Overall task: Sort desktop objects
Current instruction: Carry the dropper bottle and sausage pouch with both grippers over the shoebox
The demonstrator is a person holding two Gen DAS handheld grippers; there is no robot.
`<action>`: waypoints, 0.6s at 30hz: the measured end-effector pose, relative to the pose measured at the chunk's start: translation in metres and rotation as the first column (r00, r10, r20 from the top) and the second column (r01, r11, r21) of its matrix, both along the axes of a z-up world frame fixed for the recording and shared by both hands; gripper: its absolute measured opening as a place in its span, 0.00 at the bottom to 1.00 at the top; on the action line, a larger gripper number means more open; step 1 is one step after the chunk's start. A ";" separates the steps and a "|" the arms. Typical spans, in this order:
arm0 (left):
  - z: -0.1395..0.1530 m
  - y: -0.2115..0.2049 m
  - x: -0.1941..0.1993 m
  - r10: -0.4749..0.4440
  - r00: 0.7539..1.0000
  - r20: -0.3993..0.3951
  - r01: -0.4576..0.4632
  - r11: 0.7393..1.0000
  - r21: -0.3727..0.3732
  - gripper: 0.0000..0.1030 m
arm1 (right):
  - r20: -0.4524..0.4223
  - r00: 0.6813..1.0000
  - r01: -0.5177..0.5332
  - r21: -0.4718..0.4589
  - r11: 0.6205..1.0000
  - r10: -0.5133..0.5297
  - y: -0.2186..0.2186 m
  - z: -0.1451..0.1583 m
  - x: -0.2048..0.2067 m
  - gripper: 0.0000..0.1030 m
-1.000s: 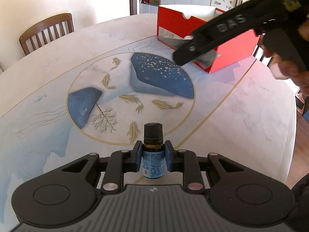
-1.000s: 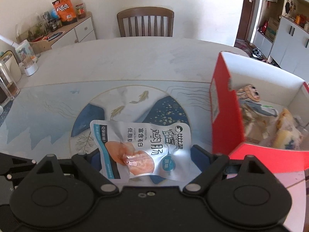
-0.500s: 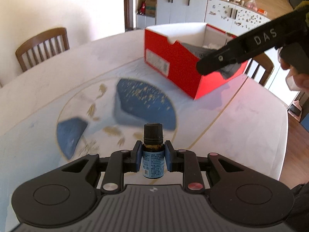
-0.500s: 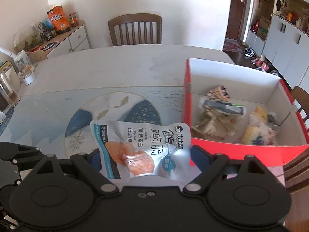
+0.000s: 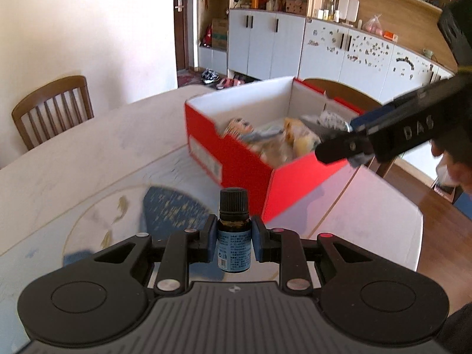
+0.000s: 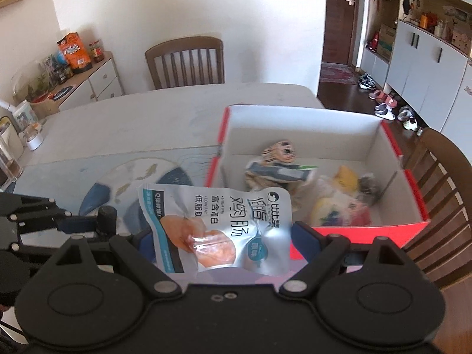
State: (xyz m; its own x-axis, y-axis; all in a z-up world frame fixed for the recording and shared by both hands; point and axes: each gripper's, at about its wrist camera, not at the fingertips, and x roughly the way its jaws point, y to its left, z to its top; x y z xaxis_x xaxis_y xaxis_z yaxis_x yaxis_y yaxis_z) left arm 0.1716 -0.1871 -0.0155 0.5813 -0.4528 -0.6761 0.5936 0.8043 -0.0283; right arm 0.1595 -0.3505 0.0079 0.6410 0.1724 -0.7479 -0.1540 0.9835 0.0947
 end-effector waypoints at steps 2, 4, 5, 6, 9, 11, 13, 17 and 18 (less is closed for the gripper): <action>0.008 -0.013 0.003 -0.008 1.000 0.014 0.008 1.000 -0.010 0.22 | 0.004 1.000 0.009 0.002 1.000 -0.009 -0.013 0.001 -0.001 0.87; 0.014 -0.024 0.007 -0.015 1.000 0.024 0.015 1.000 -0.018 0.22 | 0.008 1.000 0.014 0.001 1.000 -0.014 -0.024 0.001 0.000 0.87; 0.016 -0.030 0.008 -0.019 0.999 0.028 0.019 1.000 -0.020 0.22 | 0.009 1.000 0.016 0.000 1.000 -0.016 -0.029 0.002 0.000 0.87; 0.018 -0.037 0.010 -0.022 0.999 0.033 0.023 1.000 -0.020 0.22 | 0.011 1.000 0.019 -0.001 1.000 -0.019 -0.034 0.002 0.001 0.87; 0.023 -0.055 0.015 -0.037 0.998 0.044 0.038 0.999 -0.019 0.22 | 0.018 1.000 0.022 -0.006 1.000 -0.022 -0.048 0.002 0.004 0.87; 0.025 -0.066 0.018 -0.045 0.998 0.051 0.046 0.999 -0.013 0.22 | 0.022 0.999 0.026 -0.010 1.000 -0.026 -0.057 0.003 0.006 0.87; 0.026 -0.078 0.022 -0.053 0.997 0.052 0.054 0.999 -0.006 0.22 | 0.025 0.999 0.033 -0.012 0.999 -0.033 -0.066 0.002 0.009 0.87; 0.027 -0.094 0.031 -0.057 0.997 0.050 0.057 0.998 -0.004 0.22 | 0.029 0.998 0.047 -0.020 0.999 -0.046 -0.083 0.001 0.016 0.87; 0.028 -0.098 0.035 -0.056 0.997 0.049 0.056 0.998 -0.004 0.22 | 0.030 0.998 0.049 -0.021 0.999 -0.048 -0.087 0.000 0.018 0.87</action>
State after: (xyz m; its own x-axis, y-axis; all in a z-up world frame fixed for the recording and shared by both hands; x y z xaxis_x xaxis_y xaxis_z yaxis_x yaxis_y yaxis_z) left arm 0.2062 -0.2854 0.0123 0.5869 -0.4892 -0.6452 0.6387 0.7695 -0.0025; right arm 0.1771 -0.4373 0.0081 0.6700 0.1246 -0.7318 -0.1085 0.9917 0.0695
